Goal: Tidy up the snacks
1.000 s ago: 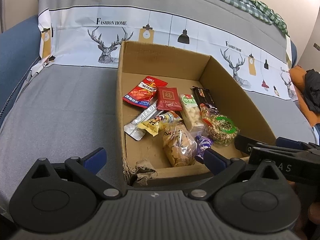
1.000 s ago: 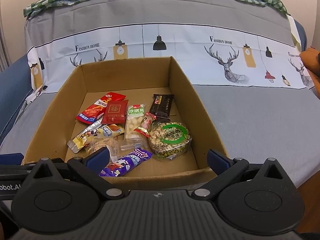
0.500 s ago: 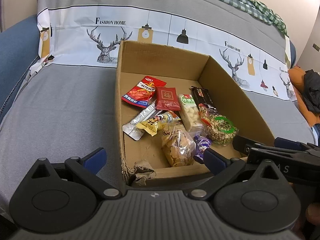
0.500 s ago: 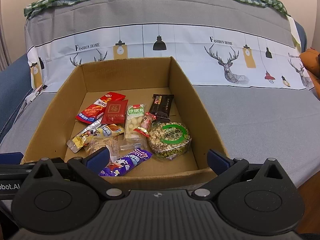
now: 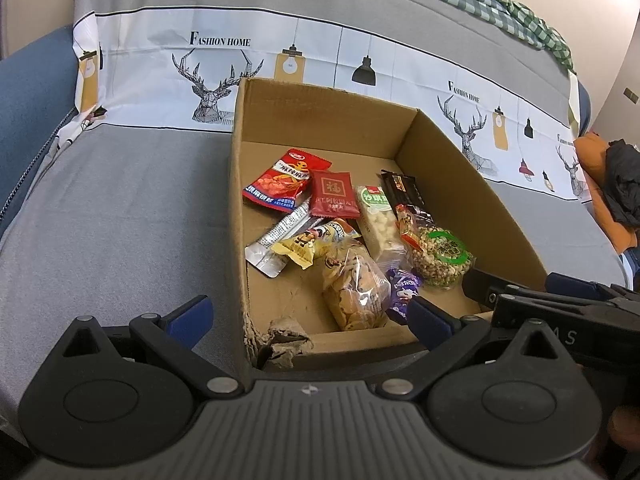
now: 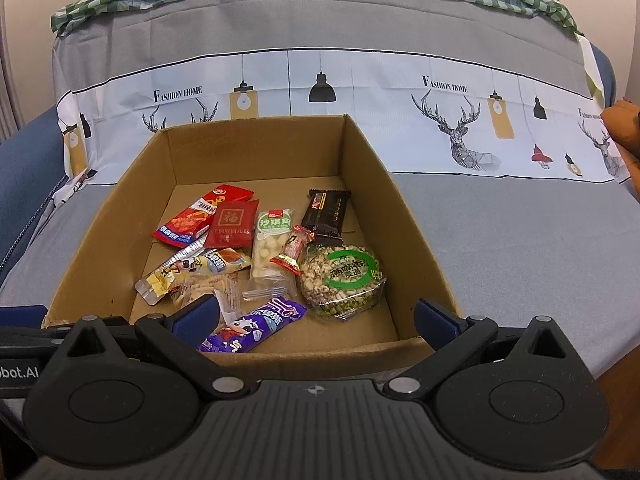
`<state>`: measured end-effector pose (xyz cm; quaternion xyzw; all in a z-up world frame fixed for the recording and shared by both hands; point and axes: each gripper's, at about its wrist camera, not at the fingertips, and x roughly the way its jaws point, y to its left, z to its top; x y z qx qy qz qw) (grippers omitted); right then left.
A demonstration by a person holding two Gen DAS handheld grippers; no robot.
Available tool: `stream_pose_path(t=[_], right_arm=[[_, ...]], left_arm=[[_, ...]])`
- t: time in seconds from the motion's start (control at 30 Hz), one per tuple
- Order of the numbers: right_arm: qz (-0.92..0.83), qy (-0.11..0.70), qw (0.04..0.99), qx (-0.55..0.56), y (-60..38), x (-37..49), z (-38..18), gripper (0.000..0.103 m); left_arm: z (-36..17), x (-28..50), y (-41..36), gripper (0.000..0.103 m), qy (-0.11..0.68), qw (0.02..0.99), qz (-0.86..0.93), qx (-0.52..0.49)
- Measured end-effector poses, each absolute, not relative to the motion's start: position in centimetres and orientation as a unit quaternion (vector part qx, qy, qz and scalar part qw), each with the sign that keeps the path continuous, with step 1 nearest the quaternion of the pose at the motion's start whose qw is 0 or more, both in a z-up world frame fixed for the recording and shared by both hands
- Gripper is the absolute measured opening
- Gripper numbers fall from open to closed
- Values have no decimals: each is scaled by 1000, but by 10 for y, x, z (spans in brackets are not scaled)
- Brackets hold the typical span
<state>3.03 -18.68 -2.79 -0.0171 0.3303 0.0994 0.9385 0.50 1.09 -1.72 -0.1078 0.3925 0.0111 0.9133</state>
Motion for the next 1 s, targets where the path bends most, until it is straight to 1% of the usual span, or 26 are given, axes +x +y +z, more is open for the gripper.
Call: stream_pose_path(t=[0.67,1.0], right_arm=[[98,329,939,-11,-187,29,-27,102],[99,329,939,-3,-190,30,-24,102]], left_arm=[[-19,6,11,103,393,912,4,-116],[-17,6,10,103,380,918,-2,-116]])
